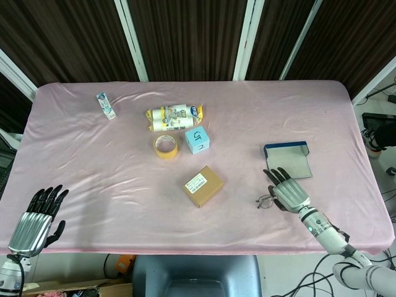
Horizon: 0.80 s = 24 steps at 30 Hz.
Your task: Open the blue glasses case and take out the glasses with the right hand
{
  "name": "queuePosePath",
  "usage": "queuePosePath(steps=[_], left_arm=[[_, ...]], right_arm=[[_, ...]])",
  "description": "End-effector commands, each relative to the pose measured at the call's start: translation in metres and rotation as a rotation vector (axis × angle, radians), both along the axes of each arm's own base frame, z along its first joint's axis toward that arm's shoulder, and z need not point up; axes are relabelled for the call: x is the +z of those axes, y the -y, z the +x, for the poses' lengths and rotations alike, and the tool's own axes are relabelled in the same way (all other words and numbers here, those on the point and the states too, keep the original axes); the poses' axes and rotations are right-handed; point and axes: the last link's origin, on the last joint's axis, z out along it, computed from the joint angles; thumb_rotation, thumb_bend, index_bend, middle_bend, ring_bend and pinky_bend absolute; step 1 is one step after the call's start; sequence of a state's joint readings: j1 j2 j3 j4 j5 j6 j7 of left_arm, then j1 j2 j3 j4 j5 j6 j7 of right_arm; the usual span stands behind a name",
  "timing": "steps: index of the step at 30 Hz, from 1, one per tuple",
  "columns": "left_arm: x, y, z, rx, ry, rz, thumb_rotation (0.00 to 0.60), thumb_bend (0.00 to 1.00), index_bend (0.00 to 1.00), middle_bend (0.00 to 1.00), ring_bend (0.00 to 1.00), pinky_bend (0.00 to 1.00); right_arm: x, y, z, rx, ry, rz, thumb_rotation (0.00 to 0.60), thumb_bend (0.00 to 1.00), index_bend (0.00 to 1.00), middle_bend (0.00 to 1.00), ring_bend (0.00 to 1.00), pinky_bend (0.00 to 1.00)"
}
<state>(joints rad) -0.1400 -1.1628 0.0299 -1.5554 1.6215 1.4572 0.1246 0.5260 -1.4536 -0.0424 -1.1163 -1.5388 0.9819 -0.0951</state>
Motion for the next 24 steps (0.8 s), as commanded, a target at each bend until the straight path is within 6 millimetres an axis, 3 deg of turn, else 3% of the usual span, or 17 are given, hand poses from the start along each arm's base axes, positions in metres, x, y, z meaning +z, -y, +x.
queuePosePath(steps=[1,16,24], left_arm=[[0.0,0.0,0.0,0.0,0.001,0.001,0.6,0.42,0.0,0.0,0.0,0.08],[0.001,0.001,0.0,0.0,0.003,0.004,0.6,0.42,0.0,0.0,0.0,0.08],[0.002,0.001,0.0,-0.002,0.007,0.006,0.6,0.42,0.0,0.0,0.0,0.08]], right_arm=[[-0.001,0.0,0.0,-0.002,0.002,0.002,0.6,0.55,0.64,0.03,0.0,0.0],[-0.003,0.0,0.0,-0.002,-0.004,0.009,0.6,0.63,0.72,0.07,0.0,0.0],[-0.002,0.003,0.01,0.014,0.04,-0.014,0.6,0.64,0.73,0.09,0.0,0.0]])
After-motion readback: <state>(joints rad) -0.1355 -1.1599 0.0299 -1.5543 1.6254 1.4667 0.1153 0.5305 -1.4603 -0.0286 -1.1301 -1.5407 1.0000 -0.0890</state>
